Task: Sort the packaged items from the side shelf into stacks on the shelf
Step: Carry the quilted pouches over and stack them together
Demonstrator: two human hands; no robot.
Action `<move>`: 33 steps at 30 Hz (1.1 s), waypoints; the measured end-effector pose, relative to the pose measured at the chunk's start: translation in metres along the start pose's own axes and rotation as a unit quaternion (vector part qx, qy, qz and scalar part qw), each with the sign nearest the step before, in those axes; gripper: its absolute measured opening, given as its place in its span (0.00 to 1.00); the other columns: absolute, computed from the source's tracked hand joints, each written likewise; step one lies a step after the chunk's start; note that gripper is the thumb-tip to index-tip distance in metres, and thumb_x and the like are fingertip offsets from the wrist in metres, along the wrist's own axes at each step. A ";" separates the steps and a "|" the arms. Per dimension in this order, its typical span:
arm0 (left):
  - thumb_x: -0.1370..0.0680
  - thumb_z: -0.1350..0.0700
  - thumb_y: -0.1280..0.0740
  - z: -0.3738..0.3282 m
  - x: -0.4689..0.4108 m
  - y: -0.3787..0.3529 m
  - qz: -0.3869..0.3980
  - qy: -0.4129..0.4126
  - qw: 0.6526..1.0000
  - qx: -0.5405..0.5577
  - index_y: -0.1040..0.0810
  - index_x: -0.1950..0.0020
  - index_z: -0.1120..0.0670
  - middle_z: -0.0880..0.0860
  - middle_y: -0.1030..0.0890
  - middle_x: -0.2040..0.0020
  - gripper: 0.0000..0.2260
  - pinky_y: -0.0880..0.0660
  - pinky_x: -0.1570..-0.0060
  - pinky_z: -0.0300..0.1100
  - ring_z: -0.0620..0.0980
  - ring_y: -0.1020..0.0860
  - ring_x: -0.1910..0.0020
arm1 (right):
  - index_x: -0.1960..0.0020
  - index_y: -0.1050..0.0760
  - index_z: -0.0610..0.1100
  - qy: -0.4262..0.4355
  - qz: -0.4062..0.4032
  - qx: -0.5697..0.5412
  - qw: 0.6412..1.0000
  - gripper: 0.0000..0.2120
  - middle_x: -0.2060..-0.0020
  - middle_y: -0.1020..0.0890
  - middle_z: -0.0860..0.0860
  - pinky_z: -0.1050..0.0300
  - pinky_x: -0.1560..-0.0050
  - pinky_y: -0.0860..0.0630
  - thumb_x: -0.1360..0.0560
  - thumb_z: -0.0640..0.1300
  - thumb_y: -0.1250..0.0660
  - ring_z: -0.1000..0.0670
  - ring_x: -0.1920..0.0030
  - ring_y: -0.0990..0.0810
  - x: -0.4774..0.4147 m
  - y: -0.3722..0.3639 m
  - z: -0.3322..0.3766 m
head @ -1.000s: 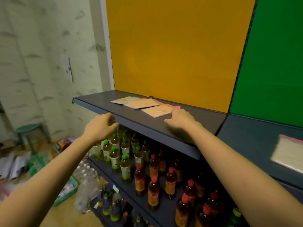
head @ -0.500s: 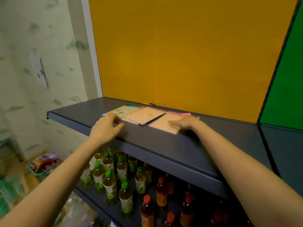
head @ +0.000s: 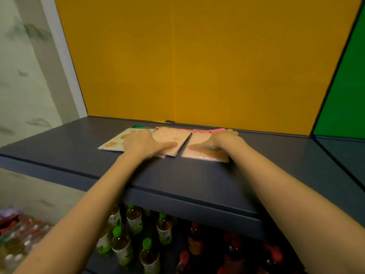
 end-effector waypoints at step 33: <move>0.28 0.56 0.29 0.039 -0.079 -0.012 0.047 -0.027 0.809 0.586 0.27 0.40 0.62 0.60 0.20 0.43 0.20 0.27 0.54 0.45 0.55 0.22 0.50 | 0.24 0.45 0.41 -0.188 -0.101 -0.137 0.967 0.58 0.27 0.40 0.41 0.46 0.30 0.40 0.42 0.75 0.34 0.40 0.27 0.41 0.036 -0.023 0.028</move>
Point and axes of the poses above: each hand's wrist, its own x-axis away from the middle knuckle, its own y-axis out of the back of the hand, z = x × y, the point moved 4 cm from there along -x, towards the middle knuckle
